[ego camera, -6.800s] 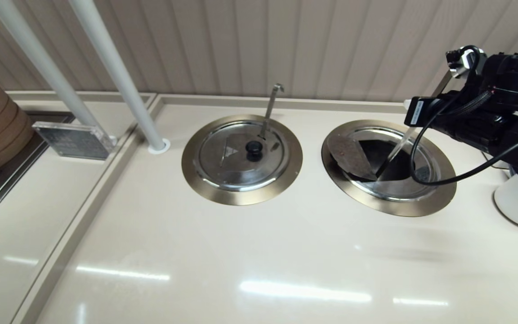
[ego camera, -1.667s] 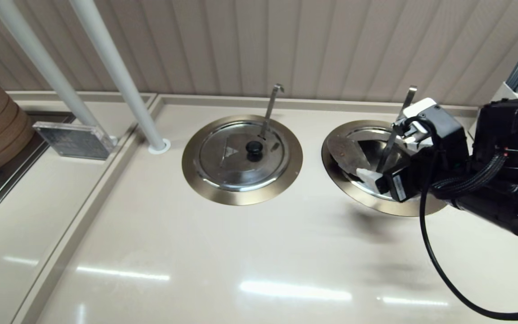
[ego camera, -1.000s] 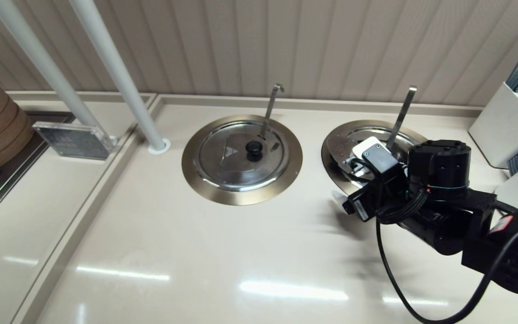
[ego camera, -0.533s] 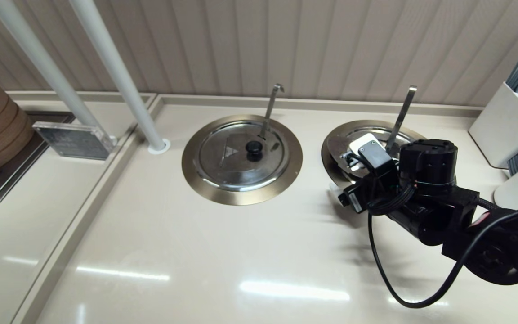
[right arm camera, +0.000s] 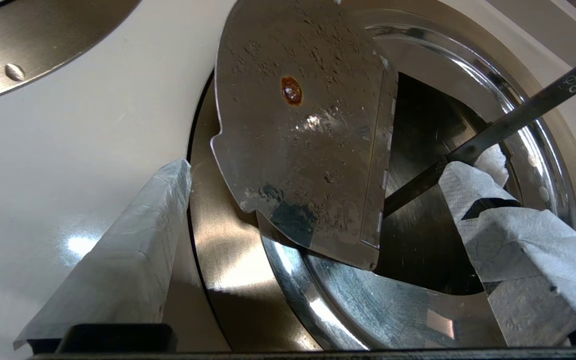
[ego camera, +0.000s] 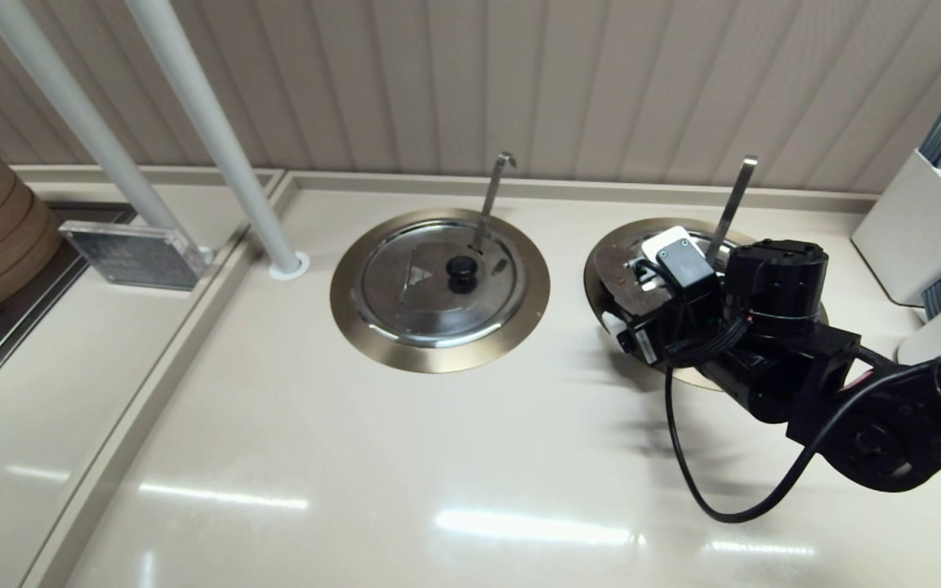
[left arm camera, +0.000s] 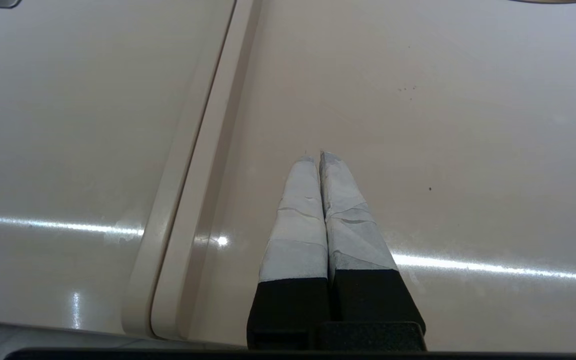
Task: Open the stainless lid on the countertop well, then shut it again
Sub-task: Close the lid
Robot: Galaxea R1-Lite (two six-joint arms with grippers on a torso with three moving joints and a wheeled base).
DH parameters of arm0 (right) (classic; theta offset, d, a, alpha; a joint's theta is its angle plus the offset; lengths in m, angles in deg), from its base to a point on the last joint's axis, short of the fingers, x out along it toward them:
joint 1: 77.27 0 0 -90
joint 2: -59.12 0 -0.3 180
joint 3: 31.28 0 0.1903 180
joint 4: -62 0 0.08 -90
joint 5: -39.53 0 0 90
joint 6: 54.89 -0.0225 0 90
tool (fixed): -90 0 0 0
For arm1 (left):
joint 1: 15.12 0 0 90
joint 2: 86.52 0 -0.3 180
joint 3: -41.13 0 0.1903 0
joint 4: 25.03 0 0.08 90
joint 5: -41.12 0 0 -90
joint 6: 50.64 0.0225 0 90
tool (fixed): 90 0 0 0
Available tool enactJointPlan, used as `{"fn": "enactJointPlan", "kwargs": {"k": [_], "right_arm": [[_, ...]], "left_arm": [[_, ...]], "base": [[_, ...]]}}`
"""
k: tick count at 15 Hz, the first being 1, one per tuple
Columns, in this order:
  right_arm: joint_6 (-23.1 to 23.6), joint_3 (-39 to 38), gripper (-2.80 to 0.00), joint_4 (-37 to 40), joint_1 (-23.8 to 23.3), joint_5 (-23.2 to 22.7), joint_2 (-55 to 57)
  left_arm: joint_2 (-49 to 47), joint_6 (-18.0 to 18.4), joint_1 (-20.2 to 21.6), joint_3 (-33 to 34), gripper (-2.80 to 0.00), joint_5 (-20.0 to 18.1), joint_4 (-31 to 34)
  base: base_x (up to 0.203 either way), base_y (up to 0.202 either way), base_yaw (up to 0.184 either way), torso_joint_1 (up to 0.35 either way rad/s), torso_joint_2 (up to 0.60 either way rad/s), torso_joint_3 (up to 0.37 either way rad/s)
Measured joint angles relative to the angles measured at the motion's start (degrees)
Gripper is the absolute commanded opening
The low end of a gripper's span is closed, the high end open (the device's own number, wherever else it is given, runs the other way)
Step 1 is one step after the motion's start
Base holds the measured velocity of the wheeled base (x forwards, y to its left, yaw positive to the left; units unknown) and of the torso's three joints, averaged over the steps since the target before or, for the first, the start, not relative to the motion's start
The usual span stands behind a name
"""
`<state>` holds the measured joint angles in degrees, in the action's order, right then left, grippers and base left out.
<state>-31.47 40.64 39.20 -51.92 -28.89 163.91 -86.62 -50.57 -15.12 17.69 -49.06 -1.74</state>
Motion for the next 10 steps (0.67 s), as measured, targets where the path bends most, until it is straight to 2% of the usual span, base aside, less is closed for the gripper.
{"fn": "enactJointPlan", "kwargs": {"k": [10], "right_arm": [[0.0,1.0,0.00,-0.1,-1.4,0.0,0.2]], "left_arm": [[0.0,0.0,0.0,0.0,-2.80,0.0,0.0]], "base": [[0.000,0.000,0.000,0.000,0.00,0.000]]}}
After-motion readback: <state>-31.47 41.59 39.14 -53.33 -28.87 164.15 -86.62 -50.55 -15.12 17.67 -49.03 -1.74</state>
